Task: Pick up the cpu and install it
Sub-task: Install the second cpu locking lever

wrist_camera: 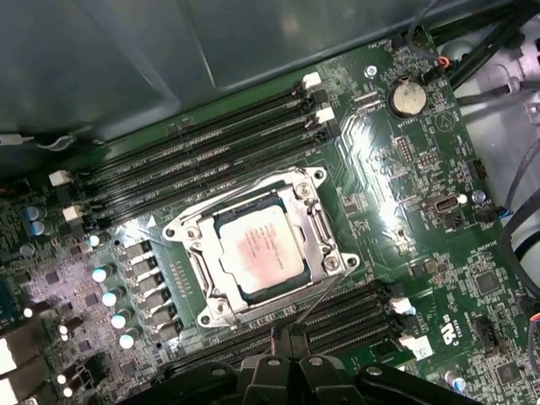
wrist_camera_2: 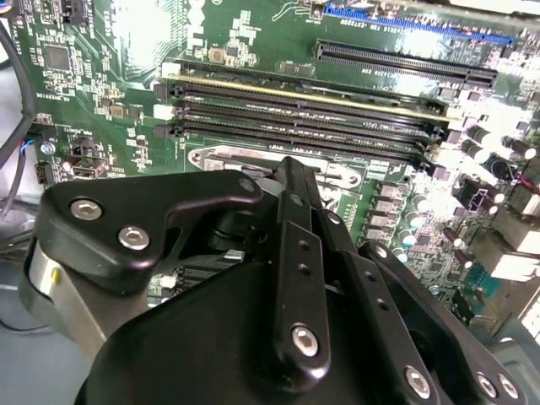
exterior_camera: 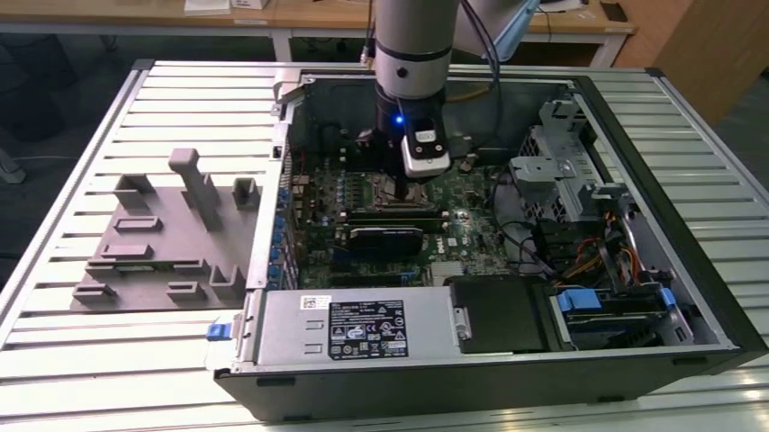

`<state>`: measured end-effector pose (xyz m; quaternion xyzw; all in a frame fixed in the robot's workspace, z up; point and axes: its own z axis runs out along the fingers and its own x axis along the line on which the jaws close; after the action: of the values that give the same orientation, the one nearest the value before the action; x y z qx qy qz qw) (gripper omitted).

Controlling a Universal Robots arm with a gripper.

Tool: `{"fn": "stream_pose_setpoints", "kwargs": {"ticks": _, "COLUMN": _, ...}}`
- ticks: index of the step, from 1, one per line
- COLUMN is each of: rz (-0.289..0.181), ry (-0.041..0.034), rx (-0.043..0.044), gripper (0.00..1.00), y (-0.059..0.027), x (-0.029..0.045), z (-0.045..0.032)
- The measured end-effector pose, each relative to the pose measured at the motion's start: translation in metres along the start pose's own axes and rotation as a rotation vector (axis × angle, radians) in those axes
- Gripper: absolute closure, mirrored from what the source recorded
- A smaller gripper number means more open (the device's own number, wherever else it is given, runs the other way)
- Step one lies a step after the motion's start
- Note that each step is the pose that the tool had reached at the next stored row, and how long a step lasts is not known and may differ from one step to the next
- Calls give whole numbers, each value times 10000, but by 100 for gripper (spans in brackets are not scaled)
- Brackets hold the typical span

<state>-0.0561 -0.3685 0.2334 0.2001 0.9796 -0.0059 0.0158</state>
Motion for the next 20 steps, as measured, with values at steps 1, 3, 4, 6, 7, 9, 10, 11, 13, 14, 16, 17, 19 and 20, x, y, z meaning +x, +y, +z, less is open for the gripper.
{"fn": "stream_pose_setpoints", "kwargs": {"ticks": 1, "rz": -49, "ry": 0, "rx": -3, "gripper": 89, "y": -3, "x": -1, "z": 4}}
{"fn": "stream_pose_setpoints", "kwargs": {"ticks": 3, "rz": -244, "ry": -11, "rx": -13, "gripper": 89, "y": -5, "x": -1, "z": 11}}
{"fn": "stream_pose_setpoints", "kwargs": {"ticks": 4, "rz": -381, "ry": -17, "rx": -19, "gripper": 89, "y": -5, "x": -2, "z": 14}}
{"fn": "stream_pose_setpoints", "kwargs": {"ticks": 6, "rz": -675, "ry": -27, "rx": -33, "gripper": 89, "y": -5, "x": -2, "z": 23}}
{"fn": "stream_pose_setpoints", "kwargs": {"ticks": 7, "rz": -825, "ry": -35, "rx": -41, "gripper": 89, "y": -5, "x": -1, "z": 27}}
{"fn": "stream_pose_setpoints", "kwargs": {"ticks": 9, "rz": -1125, "ry": -55, "rx": -60, "gripper": 89, "y": -5, "x": -1, "z": 35}}
{"fn": "stream_pose_setpoints", "kwargs": {"ticks": 10, "rz": -1266, "ry": -66, "rx": -68, "gripper": 89, "y": -5, "x": -1, "z": 39}}
{"fn": "stream_pose_setpoints", "kwargs": {"ticks": 11, "rz": -1405, "ry": -81, "rx": -80, "gripper": 89, "y": -5, "x": -1, "z": 42}}
{"fn": "stream_pose_setpoints", "kwargs": {"ticks": 13, "rz": -1643, "ry": -108, "rx": -101, "gripper": 89, "y": -5, "x": -1, "z": 48}}
{"fn": "stream_pose_setpoints", "kwargs": {"ticks": 14, "rz": -1750, "ry": -118, "rx": -109, "gripper": 89, "y": -5, "x": -1, "z": 50}}
{"fn": "stream_pose_setpoints", "kwargs": {"ticks": 16, "rz": -1922, "ry": -127, "rx": -122, "gripper": 89, "y": -7, "x": 3, "z": 54}}
{"fn": "stream_pose_setpoints", "kwargs": {"ticks": 17, "rz": -1990, "ry": -129, "rx": -124, "gripper": 89, "y": -10, "x": 7, "z": 55}}
{"fn": "stream_pose_setpoints", "kwargs": {"ticks": 19, "rz": -2119, "ry": -133, "rx": -129, "gripper": 89, "y": -18, "x": 17, "z": 58}}
{"fn": "stream_pose_setpoints", "kwargs": {"ticks": 20, "rz": -2174, "ry": -134, "rx": -131, "gripper": 89, "y": -24, "x": 24, "z": 59}}
